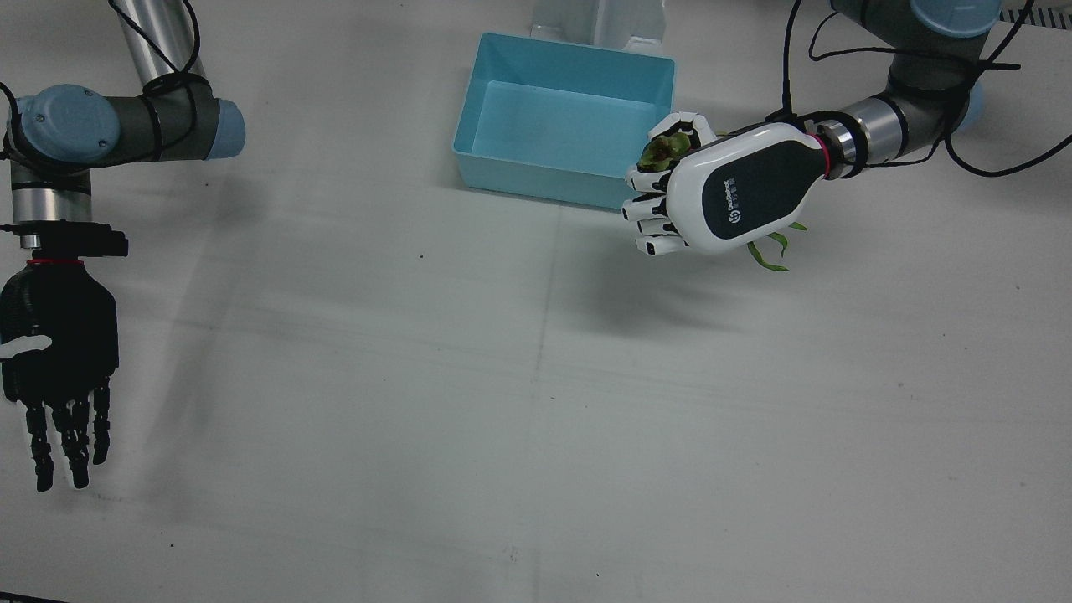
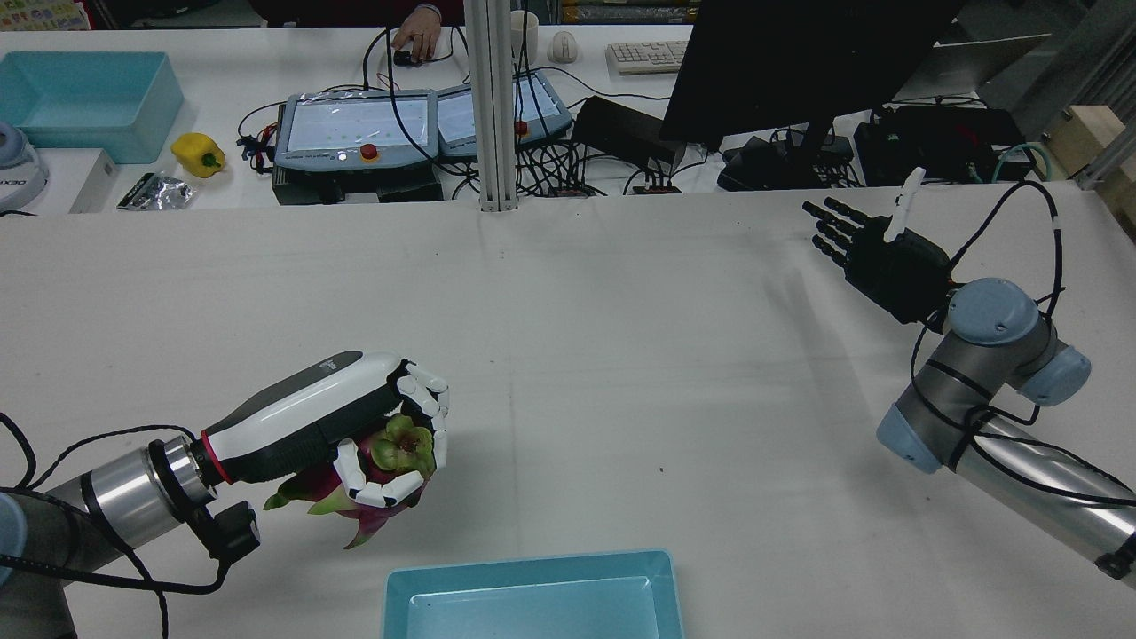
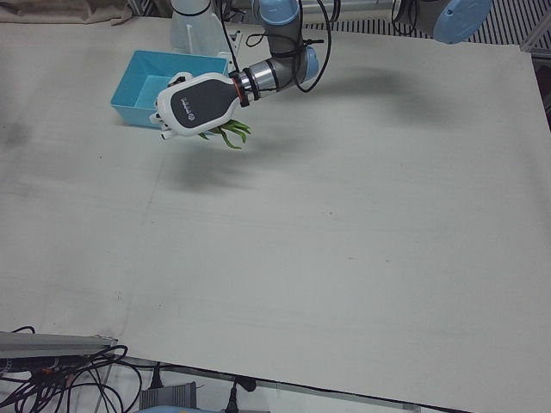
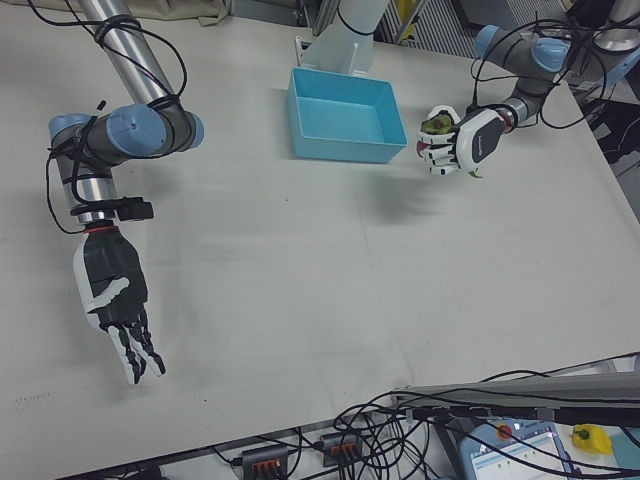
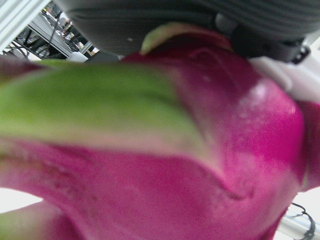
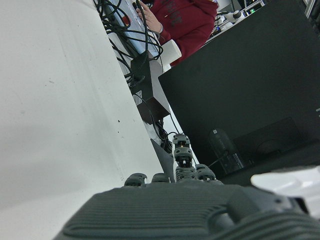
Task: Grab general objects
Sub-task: 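Lift the dragon fruit and carry it toward the light-blue tray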
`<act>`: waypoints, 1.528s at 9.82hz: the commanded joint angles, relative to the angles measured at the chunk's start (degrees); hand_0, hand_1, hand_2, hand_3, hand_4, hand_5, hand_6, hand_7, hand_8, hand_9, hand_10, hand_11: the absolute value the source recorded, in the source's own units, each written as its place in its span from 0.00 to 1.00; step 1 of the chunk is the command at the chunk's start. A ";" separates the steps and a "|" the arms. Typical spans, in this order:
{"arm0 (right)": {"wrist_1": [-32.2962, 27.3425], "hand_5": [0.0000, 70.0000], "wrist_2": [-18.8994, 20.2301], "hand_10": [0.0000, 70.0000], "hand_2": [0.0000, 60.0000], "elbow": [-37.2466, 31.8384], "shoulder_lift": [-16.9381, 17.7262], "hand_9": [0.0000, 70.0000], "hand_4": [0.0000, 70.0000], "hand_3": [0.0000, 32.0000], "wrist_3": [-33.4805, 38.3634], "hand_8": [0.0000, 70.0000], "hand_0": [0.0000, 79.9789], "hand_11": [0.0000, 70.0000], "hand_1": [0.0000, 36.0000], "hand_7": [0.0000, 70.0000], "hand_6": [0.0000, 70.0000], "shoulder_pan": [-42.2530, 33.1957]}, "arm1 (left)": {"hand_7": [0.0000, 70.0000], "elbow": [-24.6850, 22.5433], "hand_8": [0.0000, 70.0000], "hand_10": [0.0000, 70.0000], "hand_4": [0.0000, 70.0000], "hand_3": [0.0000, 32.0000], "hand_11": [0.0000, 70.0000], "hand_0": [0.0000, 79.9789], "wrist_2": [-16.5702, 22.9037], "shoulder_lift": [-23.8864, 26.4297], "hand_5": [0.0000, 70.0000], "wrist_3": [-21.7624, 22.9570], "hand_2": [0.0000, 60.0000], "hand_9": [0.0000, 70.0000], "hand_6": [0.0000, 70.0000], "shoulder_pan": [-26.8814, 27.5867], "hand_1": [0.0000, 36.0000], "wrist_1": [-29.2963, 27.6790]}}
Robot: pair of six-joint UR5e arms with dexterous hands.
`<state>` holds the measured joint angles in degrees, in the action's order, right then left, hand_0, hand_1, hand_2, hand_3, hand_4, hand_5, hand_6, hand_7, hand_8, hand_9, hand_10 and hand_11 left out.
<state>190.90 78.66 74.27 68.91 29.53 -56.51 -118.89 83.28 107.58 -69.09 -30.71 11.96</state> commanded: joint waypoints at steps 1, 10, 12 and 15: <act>0.00 0.00 0.00 0.00 0.00 0.00 0.00 0.00 0.00 0.00 0.00 0.00 0.00 0.00 0.00 0.00 0.00 0.00 | 1.00 -1.34 1.00 1.00 1.00 0.00 1.00 0.50 2.23 1.05 1.00 3.34 1.00 1.00 1.00 2.40 0.10 -4.11; 0.00 0.00 0.00 0.00 0.00 0.00 0.00 0.00 0.00 0.00 0.00 0.00 0.00 0.00 0.00 0.00 0.00 0.00 | 1.00 -5.12 0.89 0.77 1.00 0.00 1.00 0.63 6.64 2.45 1.00 8.19 1.00 1.00 1.00 9.34 0.90 -10.37; 0.00 0.00 0.00 0.00 0.00 0.00 0.00 0.00 0.00 0.00 0.00 0.00 0.00 0.00 0.00 0.00 0.00 0.00 | 1.00 -5.47 0.84 0.70 1.00 0.00 0.98 0.65 6.90 3.69 1.00 8.53 1.00 1.00 1.00 10.14 0.91 -10.29; 0.00 0.00 0.00 0.00 0.00 0.00 0.00 0.00 0.00 0.00 0.00 0.00 0.00 0.00 0.00 0.00 0.00 0.00 | 1.00 -5.56 0.69 0.53 1.00 0.00 0.75 0.65 8.39 3.86 1.00 8.89 1.00 0.84 1.00 10.14 0.93 -10.46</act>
<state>190.90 78.66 74.27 68.91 29.53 -56.51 -124.33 90.67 111.21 -60.48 -20.71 1.68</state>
